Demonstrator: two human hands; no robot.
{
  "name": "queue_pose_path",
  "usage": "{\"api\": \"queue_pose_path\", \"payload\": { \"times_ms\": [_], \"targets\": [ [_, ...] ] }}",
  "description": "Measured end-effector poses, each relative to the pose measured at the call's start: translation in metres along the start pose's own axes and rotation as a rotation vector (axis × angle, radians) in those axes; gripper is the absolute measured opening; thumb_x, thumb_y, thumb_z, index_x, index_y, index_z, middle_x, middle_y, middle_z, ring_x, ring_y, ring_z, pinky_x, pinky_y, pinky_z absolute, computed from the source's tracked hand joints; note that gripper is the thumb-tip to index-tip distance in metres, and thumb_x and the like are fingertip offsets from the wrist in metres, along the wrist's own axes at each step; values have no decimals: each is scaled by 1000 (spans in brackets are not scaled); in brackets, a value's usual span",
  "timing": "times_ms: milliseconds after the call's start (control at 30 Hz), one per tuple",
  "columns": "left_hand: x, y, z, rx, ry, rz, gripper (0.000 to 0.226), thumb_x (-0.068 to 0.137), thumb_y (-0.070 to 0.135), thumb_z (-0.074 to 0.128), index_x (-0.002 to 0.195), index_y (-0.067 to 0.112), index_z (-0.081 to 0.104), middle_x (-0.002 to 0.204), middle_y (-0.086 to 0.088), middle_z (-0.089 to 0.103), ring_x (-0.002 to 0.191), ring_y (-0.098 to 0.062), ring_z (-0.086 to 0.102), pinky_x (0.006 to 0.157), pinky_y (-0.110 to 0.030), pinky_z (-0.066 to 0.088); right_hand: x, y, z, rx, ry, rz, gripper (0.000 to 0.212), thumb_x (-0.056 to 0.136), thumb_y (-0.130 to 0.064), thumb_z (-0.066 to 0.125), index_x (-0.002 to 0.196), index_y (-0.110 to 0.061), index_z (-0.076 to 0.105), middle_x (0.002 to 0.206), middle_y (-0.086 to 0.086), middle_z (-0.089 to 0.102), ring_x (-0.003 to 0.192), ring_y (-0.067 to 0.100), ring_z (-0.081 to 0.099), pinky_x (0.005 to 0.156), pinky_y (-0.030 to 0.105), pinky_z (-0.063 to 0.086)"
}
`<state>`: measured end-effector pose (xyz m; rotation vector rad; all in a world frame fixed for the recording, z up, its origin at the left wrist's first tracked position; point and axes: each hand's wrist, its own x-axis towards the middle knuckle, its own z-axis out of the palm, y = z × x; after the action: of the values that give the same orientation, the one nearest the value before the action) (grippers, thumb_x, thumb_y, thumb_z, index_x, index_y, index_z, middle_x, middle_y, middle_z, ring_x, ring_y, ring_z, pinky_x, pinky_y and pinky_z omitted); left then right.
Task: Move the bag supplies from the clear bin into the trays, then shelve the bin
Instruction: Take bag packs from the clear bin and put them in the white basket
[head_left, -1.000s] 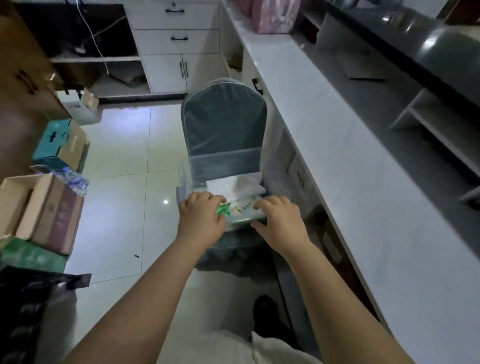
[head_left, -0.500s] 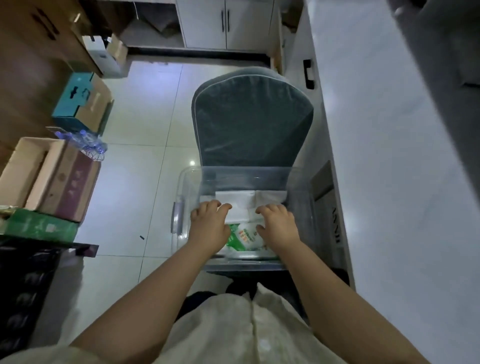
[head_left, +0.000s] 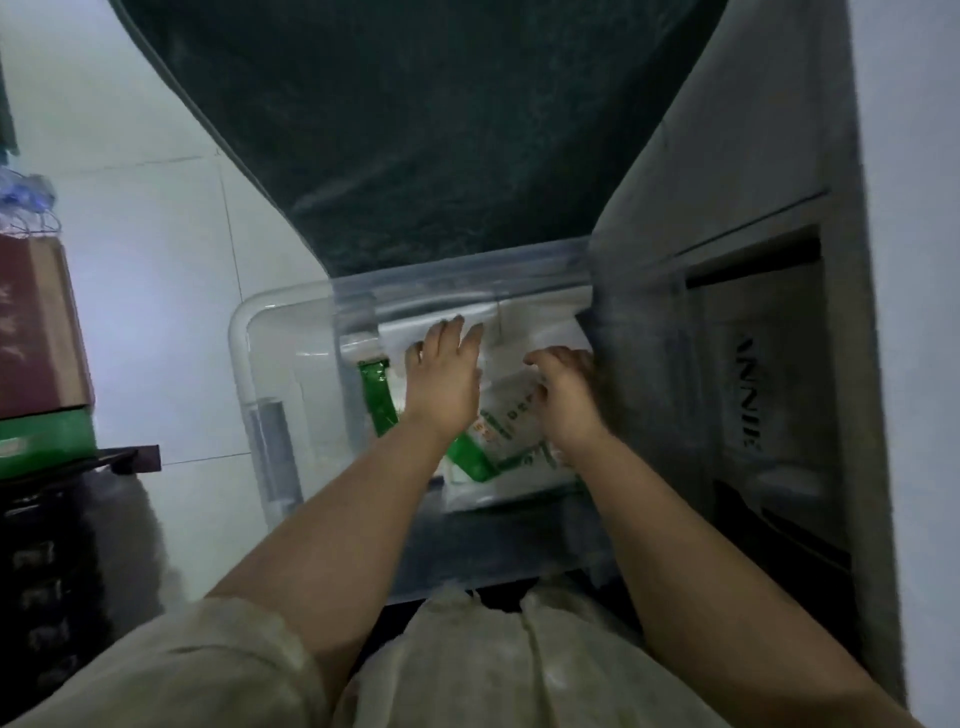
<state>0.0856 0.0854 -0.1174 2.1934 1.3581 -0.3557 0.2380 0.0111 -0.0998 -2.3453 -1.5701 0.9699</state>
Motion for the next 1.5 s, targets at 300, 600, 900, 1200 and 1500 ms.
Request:
{"api": "queue_pose_path", "payload": {
  "times_ms": [300,600,900,1200,1500],
  "targets": [
    [51,-1,46,87,39,-59,90,67,-1,55,148,13,19,139,-14,35,127,-31,30,101,-50,22,20,13,30,6,74,-42,35,74,-4,64,108,-15,65,106,7,67,98,31,58,85,47,49],
    [29,-3,61,55,8,81,39,78,13,63,115,16,54,125,-11,50,116,-29,37,95,-42,20,13,19,18,62,142,-6,30,73,-1,63,101,-12,66,100,11,66,95,33,57,83,43,50],
    [48,-1,79,170,-89,113,78,70,34,75,133,13,34,126,-16,43,111,-33,37,91,-43,29,14,26,31,48,98,30,25,76,-4,61,99,-12,66,98,10,66,95,32,57,86,45,47],
    [56,-24,58,33,26,282,48,81,26,68,125,18,51,118,-11,59,103,-33,56,85,-41,36,10,31,35,101,106,100,27,75,-1,61,101,-8,67,102,13,65,99,33,55,90,44,45],
    [62,-5,72,336,56,176,85,78,20,63,145,17,12,127,-11,47,109,-31,45,90,-44,34,2,31,38,87,84,91,26,77,-3,61,102,-9,67,103,11,65,99,34,56,86,49,47]
  ]
}}
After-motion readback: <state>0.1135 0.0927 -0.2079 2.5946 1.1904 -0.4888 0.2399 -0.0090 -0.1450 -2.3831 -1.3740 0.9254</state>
